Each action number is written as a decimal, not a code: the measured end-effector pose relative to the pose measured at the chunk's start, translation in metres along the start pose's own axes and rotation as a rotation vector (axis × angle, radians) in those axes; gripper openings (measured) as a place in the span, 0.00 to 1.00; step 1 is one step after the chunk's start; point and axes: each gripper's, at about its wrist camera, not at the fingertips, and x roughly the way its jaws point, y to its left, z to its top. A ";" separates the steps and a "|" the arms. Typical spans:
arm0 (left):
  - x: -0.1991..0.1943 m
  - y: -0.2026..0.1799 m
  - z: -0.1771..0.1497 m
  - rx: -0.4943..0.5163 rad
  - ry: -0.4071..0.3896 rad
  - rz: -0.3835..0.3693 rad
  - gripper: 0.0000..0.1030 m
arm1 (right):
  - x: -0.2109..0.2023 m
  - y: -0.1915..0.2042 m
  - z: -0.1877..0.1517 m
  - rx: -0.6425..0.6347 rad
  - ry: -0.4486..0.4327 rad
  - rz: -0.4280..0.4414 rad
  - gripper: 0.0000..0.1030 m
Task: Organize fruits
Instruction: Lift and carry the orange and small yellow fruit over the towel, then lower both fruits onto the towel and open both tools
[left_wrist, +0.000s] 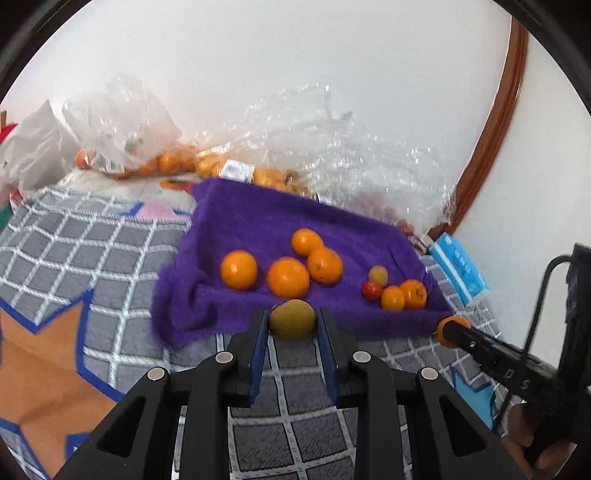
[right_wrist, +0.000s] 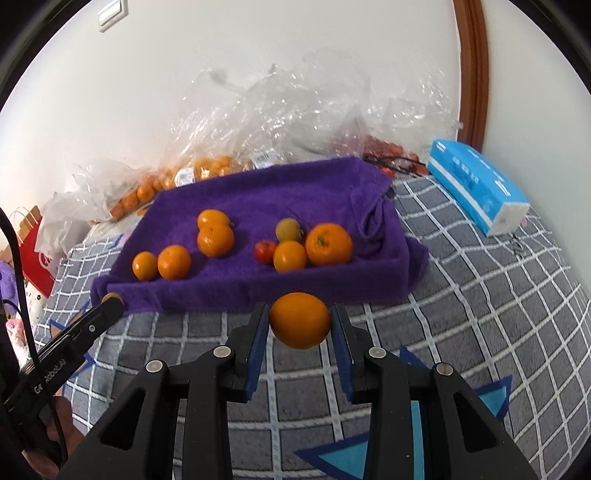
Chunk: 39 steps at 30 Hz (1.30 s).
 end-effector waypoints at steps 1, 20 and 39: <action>-0.003 -0.001 0.006 0.001 -0.009 -0.001 0.25 | 0.001 0.001 0.004 0.000 -0.004 0.005 0.33; 0.039 0.010 0.078 -0.078 -0.035 0.048 0.25 | 0.038 0.018 0.075 -0.036 -0.098 0.055 0.33; 0.088 0.030 0.062 -0.099 0.044 0.091 0.25 | 0.098 0.008 0.080 0.002 -0.045 0.035 0.33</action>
